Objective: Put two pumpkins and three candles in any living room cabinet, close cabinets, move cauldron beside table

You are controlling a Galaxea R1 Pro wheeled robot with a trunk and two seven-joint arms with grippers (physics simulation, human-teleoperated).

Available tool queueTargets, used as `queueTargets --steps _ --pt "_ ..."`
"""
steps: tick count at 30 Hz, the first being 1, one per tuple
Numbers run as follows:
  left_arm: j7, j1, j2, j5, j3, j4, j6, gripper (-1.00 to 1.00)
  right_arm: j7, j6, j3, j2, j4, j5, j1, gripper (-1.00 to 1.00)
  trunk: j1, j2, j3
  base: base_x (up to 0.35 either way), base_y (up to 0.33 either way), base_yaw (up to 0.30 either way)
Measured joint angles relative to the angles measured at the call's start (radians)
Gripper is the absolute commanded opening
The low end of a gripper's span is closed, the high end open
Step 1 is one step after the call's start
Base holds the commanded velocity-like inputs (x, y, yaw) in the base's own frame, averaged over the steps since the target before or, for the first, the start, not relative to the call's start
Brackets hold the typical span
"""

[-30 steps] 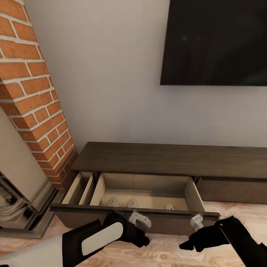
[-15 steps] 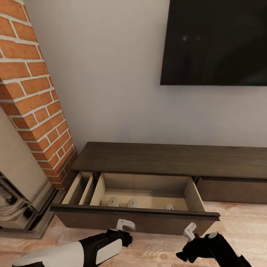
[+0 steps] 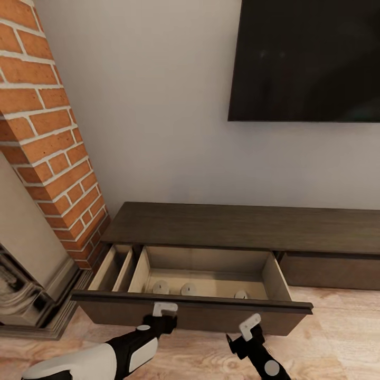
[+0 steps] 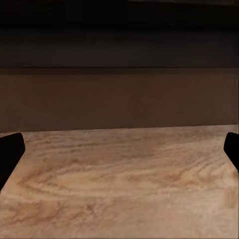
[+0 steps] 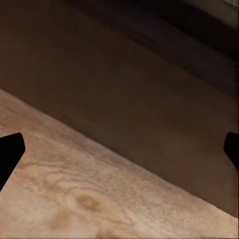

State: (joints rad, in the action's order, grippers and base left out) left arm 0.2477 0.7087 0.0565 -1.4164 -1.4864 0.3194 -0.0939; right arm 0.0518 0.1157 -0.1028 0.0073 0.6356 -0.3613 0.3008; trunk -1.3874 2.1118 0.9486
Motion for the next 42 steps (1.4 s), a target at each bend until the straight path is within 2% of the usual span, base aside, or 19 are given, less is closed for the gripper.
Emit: queueTargets --steps 1,5,8,10,11,13,16,35,42 --pt "0.000 0.000 0.001 -0.001 0.000 -0.009 -0.008 1.00 -0.035 0.014 0.000 0.011 -0.026 0.000 0.005 1.00 0.000 0.000 0.000 0.000 0.000 0.000" --pt "-0.001 0.000 0.004 -0.004 0.005 -0.056 -0.036 1.00 -0.078 0.032 0.001 0.027 -0.056 0.009 0.030 1.00 0.000 0.000 0.000 0.000 0.000 0.000" --pt "-0.001 0.000 0.004 -0.005 0.009 -0.064 -0.059 1.00 -0.119 0.042 0.002 0.034 -0.094 0.050 0.057 1.00 0.000 0.000 0.000 0.000 0.000 0.000" --pt "-0.001 0.000 0.004 -0.005 0.010 -0.065 -0.065 1.00 -0.145 0.051 0.002 0.040 -0.144 0.081 0.084 1.00 0.000 0.000 0.000 0.000 0.000 0.000" --pt "-0.001 0.000 0.003 -0.006 0.010 -0.066 -0.067 1.00 -0.156 0.075 0.002 0.042 -0.200 0.094 0.110 1.00 0.000 0.000 0.000 0.000 0.000 0.000" --pt "-0.001 0.000 0.003 -0.005 0.011 -0.065 -0.069 1.00 -0.164 0.131 0.002 0.042 -0.289 0.104 0.150 1.00 0.000 0.000 0.000 0.000 0.000 0.000" --pt "-0.001 0.000 0.002 -0.004 0.011 -0.065 -0.070 1.00 -0.167 0.160 0.002 0.042 -0.334 0.108 0.169 1.00 0.000 0.000 0.000 0.000 0.000 0.000" --pt "-0.002 0.000 0.002 -0.004 0.009 -0.068 -0.069 1.00 -0.171 0.173 0.003 0.039 -0.352 0.110 0.177 1.00 0.000 0.000 0.000 0.088 -0.014 0.000" --pt "-0.002 0.000 0.002 -0.004 0.009 -0.068 -0.069 1.00 -0.172 0.173 0.006 0.038 -0.351 0.110 0.177 1.00 0.000 0.000 0.000 0.269 0.000 0.000"
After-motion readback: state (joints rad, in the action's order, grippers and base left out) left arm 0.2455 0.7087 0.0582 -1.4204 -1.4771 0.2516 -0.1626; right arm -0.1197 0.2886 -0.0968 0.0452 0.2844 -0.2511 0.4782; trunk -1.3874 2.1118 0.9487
